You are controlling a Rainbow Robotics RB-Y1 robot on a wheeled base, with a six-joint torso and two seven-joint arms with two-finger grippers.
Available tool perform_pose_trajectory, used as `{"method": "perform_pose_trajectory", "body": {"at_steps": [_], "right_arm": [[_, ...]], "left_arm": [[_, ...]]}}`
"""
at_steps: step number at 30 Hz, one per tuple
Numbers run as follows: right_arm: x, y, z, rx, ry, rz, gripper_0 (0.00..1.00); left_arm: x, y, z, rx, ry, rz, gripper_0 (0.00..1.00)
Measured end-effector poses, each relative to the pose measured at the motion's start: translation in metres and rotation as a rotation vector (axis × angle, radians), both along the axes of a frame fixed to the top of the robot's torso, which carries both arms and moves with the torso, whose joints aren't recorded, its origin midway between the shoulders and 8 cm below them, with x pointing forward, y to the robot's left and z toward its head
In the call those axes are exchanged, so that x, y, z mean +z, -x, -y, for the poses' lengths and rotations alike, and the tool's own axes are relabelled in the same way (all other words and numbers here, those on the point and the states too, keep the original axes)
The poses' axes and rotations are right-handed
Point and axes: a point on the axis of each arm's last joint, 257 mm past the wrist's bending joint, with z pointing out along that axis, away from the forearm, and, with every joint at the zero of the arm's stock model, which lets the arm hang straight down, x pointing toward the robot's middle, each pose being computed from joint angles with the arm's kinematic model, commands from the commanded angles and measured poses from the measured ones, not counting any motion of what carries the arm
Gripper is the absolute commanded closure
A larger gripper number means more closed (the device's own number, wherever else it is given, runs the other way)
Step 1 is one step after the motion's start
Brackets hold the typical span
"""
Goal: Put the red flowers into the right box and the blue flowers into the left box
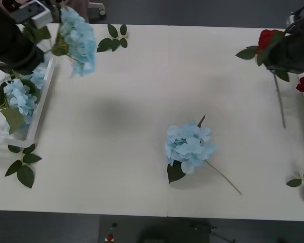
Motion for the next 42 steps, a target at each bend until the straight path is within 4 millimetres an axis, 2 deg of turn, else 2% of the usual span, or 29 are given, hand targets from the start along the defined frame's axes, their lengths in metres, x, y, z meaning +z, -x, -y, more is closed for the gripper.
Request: {"method": "perform_pose_trajectory", "body": {"at_steps": [5,8,11,13,16,17,18,19,20,21,22,24,29,31,33,34,36,37,39,42], "right_arm": [[0.035,0.030,0.087,-0.035,0.174,-0.046,1.00],[0.047,0.033,0.139,-0.015,0.291,-0.045,1.00],[0.044,0.032,0.197,-0.090,0.360,-0.033,1.00],[0.039,0.032,0.229,-0.128,0.392,-0.020,1.00],[0.027,0.030,0.268,-0.124,0.463,0.000,1.00],[0.020,0.030,0.277,-0.116,0.482,-0.001,1.00],[0.014,0.031,0.284,-0.114,0.494,-0.004,1.00],[0.006,0.033,0.290,-0.117,0.498,-0.008,1.00],[0.001,0.032,0.295,-0.123,0.500,-0.001,1.00],[-0.004,0.031,0.298,-0.133,0.497,0.008,1.00],[-0.008,0.030,0.301,-0.142,0.497,0.023,1.00],[-0.014,0.025,0.304,-0.139,0.521,0.043,1.00],[-0.038,0.019,0.301,-0.066,0.614,0.030,1.00],[-0.045,0.018,0.301,-0.055,0.626,0.030,0.86],[-0.049,0.018,0.300,-0.055,0.624,0.027,0.59],[-0.049,0.018,0.300,-0.057,0.621,0.029,0.54],[-0.046,0.017,0.300,-0.067,0.609,0.040,0.42],[-0.045,0.016,0.300,-0.072,0.603,0.046,0.40],[-0.043,0.015,0.300,-0.080,0.592,0.055,0.36],[-0.045,0.012,0.293,-0.091,0.541,0.072,0.34]], "left_arm": [[0.013,0.012,-0.139,0.090,-0.319,-0.022,1.00],[0.002,0.013,-0.201,0.125,-0.436,-0.020,1.00],[-0.026,0.015,-0.254,0.193,-0.460,-0.010,1.00],[-0.047,0.021,-0.282,0.232,-0.452,-0.012,1.00],[-0.067,0.026,-0.307,0.261,-0.438,-0.002,0.99],[-0.071,0.029,-0.311,0.268,-0.436,-0.007,0.84],[-0.074,0.031,-0.314,0.276,-0.433,-0.013,0.66],[-0.076,0.031,-0.314,0.279,-0.430,-0.015,0.58],[-0.078,0.031,-0.313,0.278,-0.427,-0.017,0.44],[-0.080,0.030,-0.311,0.275,-0.424,-0.017,0.35],[-0.082,0.029,-0.309,0.271,-0.421,-0.018,0.31],[-0.085,0.027,-0.303,0.260,-0.414,-0.017,0.28],[-0.085,0.021,-0.287,0.221,-0.411,-0.008,0.27],[-0.085,0.020,-0.284,0.215,-0.409,-0.007,0.26],[-0.087,0.019,-0.279,0.212,-0.386,-0.010,0.22],[-0.089,0.019,-0.273,0.210,-0.360,-0.012,0.22],[-0.090,0.015,-0.253,0.198,-0.274,-0.015,0.22],[-0.088,0.013,-0.239,0.183,-0.225,-0.017,0.22],[-0.082,0.013,-0.200,0.103,-0.107,-0.049,0.22],[-0.057,0.017,-0.137,-0.081,0.023,-0.076,0.22]]}}
